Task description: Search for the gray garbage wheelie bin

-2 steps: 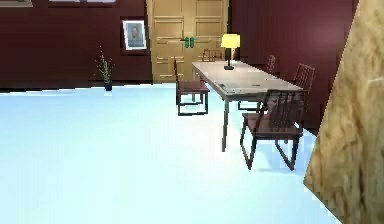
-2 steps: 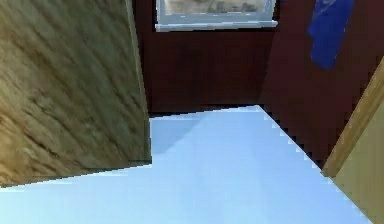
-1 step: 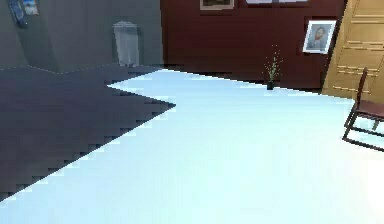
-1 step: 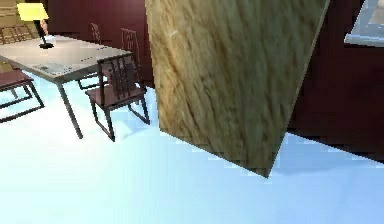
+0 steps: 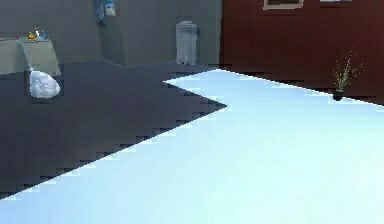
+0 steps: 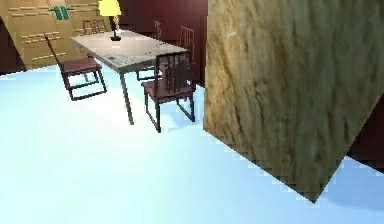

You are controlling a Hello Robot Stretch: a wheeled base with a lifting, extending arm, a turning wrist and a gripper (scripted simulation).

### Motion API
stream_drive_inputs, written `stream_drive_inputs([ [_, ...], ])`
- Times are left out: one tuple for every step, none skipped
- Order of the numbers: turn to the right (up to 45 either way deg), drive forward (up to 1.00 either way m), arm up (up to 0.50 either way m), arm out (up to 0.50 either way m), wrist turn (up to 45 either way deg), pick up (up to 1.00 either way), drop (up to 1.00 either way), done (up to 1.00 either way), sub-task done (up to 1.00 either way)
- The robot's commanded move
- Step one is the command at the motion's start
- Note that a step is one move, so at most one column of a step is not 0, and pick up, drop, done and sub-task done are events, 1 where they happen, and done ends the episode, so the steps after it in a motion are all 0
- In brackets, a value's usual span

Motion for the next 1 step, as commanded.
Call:
stream_drive_inputs([
  [0.0,1.00,0.00,0.00,0.0,0.00,0.00,0.00,0.00],
])
